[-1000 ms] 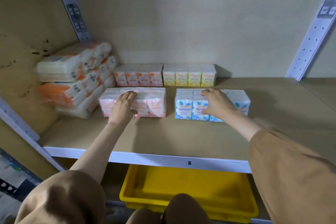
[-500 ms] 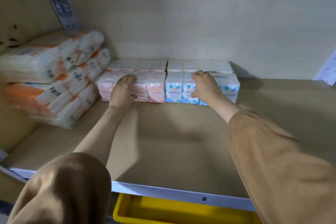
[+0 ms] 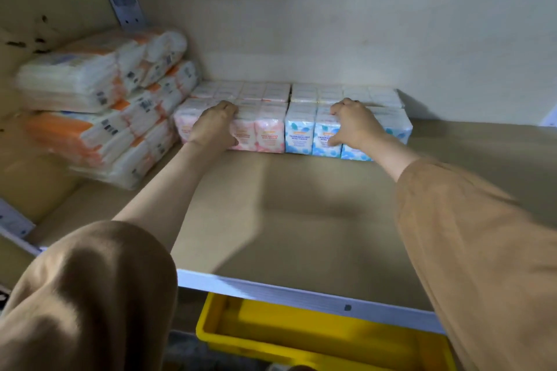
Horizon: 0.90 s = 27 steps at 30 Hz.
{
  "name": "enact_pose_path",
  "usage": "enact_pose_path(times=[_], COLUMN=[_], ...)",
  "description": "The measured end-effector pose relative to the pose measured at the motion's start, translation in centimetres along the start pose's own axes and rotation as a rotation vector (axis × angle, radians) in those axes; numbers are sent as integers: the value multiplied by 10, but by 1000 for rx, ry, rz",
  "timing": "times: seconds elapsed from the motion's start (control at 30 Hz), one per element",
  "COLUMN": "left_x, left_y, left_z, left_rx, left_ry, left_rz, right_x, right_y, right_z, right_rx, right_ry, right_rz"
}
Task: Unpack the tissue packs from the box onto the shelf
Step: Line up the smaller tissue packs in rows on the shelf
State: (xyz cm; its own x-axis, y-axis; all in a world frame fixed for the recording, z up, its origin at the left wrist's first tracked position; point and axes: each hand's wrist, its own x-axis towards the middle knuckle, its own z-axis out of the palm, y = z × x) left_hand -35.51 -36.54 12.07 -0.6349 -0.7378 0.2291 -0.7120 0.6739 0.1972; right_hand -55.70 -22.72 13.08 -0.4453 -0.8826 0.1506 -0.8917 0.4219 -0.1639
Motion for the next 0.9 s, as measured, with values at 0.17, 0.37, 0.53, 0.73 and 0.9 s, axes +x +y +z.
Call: enact_pose_path(times=[0.17, 0.37, 0.53, 0.73, 0.9], left_x=[-34, -118, -206, -318, -406], left_y=[10, 18, 7, -18, -47], left_z=[-19, -38, -50, -53, -34], left_rx=[-32, -85, -56, -51, -40], left_ry=[-19, -63, -67, -107, -180], left_rz=[-15, -80, -112, -204, -369], right_x=[-17, -78, -144, -214, -263], right_y=[-10, -60, -120, -192, -239], right_z=[-22, -17, -10, 14, 50], right_rx=[21, 214, 285, 296, 312], right_ry=[-16, -96, -176, -289, -456], right_rz=[-36, -208, -436, -663, -789])
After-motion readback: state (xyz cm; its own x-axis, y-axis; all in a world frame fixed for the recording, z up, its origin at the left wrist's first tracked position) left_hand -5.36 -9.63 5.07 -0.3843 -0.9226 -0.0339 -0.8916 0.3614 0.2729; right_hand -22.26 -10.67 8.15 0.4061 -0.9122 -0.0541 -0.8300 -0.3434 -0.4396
